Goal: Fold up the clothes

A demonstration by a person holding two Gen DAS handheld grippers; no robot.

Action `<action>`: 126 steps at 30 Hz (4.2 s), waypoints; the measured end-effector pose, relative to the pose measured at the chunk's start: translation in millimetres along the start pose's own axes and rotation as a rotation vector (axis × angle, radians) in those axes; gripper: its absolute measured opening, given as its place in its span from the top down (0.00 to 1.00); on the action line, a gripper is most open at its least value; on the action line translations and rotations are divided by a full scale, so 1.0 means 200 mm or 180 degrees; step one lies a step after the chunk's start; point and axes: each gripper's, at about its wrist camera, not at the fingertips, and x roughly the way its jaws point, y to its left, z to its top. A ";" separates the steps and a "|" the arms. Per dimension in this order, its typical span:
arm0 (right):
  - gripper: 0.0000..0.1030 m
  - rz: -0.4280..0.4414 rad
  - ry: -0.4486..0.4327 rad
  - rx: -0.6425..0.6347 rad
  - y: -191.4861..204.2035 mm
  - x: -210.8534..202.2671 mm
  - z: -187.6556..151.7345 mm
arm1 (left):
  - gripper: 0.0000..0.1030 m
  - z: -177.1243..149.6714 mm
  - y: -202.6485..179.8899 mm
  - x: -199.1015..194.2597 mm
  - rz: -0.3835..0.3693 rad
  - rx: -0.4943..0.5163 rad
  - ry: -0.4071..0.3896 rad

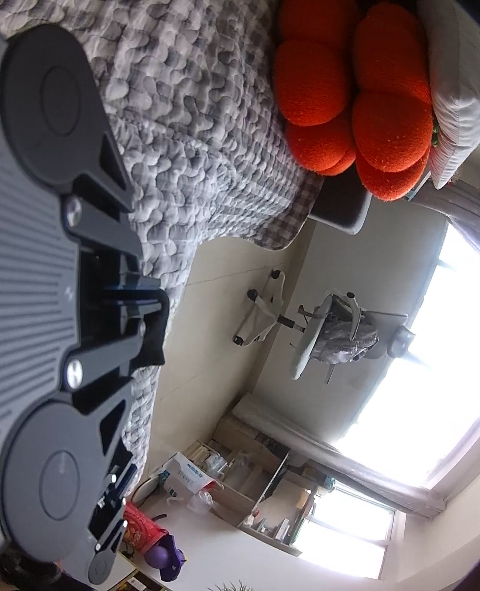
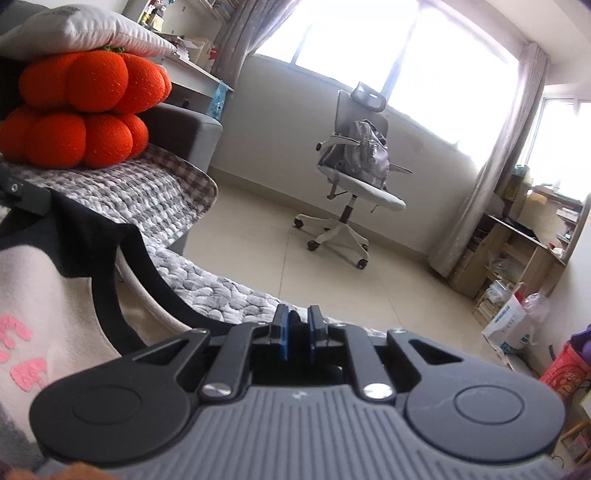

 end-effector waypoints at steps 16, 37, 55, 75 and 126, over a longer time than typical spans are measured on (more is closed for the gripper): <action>0.87 -0.0025 0.0143 -0.0060 0.03 0.02 -0.02 | 0.96 -0.04 0.02 0.09 0.0062 0.0018 0.0157; 0.46 0.0161 0.0081 0.0147 -0.03 -0.06 0.05 | 0.72 0.03 0.27 0.01 -0.0429 -0.0748 0.0388; 0.36 0.0896 0.0363 0.0848 -0.12 -0.30 0.20 | 0.68 0.03 0.45 -0.13 -0.0281 -0.0317 0.0890; 0.36 0.0851 0.0415 0.0995 -0.17 -0.32 0.18 | 0.75 -0.03 0.36 -0.11 -0.0971 -0.0268 0.1041; 0.96 0.0304 0.0081 0.0685 -0.36 0.02 0.16 | 0.96 0.08 0.27 -0.07 -0.0458 -0.0449 0.0289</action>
